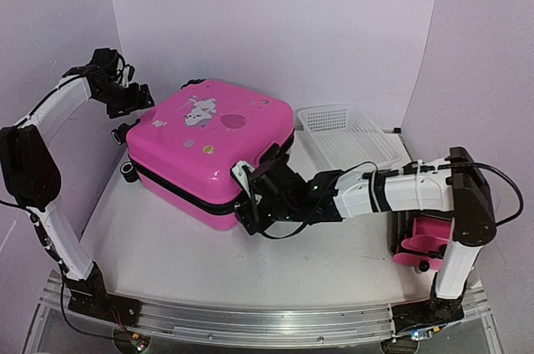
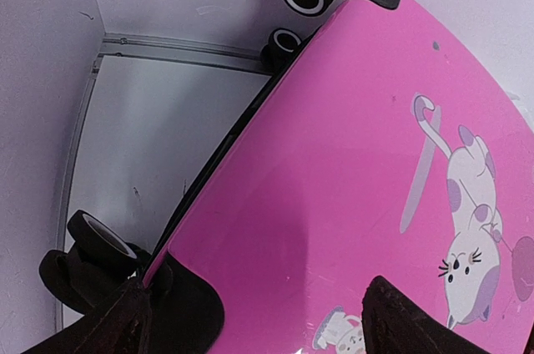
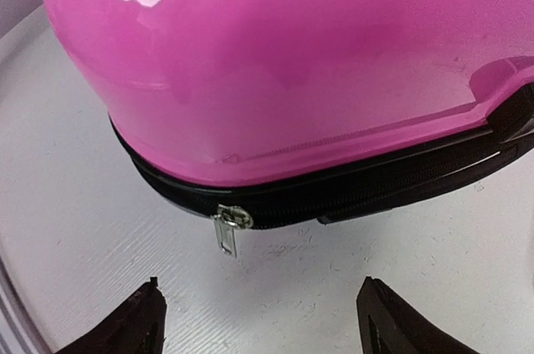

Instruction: Open, take out, and arrange the luggage

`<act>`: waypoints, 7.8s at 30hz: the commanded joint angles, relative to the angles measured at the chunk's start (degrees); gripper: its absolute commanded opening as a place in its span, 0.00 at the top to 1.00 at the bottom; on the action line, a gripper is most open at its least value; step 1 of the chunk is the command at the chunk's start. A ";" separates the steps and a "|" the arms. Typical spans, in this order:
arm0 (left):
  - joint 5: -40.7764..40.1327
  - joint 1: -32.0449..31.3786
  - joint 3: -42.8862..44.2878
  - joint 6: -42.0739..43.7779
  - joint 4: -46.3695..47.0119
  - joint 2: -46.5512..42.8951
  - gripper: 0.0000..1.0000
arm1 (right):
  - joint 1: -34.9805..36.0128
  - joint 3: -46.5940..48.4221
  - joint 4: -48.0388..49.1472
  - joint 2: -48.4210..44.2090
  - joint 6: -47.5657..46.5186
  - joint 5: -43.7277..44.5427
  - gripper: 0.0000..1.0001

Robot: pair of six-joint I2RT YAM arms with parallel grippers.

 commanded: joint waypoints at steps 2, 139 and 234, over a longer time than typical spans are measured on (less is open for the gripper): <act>-2.14 -0.02 0.79 0.80 0.19 -0.97 0.13 | 3.11 3.17 6.86 4.62 -5.74 12.70 0.27; 3.14 -3.72 -34.45 -17.29 8.30 -15.48 0.22 | -20.04 -5.67 44.73 10.02 -16.58 -32.78 0.62; 2.84 -3.72 -34.87 -16.27 8.38 -16.64 0.20 | -18.28 3.16 36.72 15.50 -10.39 1.86 0.67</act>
